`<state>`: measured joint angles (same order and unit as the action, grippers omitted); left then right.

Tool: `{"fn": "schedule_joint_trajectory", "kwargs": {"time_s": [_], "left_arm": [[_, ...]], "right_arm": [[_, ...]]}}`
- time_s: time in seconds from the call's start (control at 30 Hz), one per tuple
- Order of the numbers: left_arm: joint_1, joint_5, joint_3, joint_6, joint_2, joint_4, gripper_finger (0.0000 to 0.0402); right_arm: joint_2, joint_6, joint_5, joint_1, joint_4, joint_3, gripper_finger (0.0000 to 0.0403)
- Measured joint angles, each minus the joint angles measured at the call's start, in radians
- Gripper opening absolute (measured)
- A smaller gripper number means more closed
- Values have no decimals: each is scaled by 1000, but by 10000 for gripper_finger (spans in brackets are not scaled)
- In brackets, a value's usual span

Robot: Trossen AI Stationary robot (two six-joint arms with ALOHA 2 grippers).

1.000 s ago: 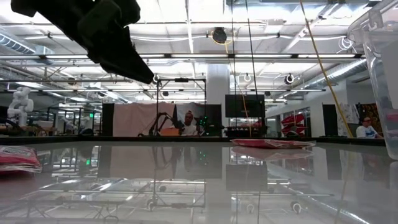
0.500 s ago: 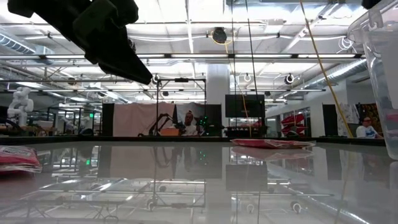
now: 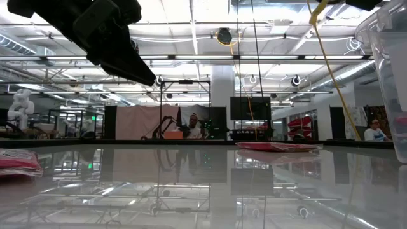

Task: Sort popcorn bags into baskets
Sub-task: Put the red popcorn pack into the transparent bin

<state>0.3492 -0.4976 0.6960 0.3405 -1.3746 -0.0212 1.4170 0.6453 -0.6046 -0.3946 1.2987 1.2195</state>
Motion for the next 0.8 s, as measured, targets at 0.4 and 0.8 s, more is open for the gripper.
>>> {"fn": "schedule_joint_trajectory", "kwargs": {"time_s": [0.4,0.8], "left_arm": [[-4,1,0,-50,0,35,166],[-8,1,0,-49,0,34,166]], "right_arm": [[-1,-32,54,0,-30,-14,98],[-17,-18,63,0,-2,-8,148]]}}
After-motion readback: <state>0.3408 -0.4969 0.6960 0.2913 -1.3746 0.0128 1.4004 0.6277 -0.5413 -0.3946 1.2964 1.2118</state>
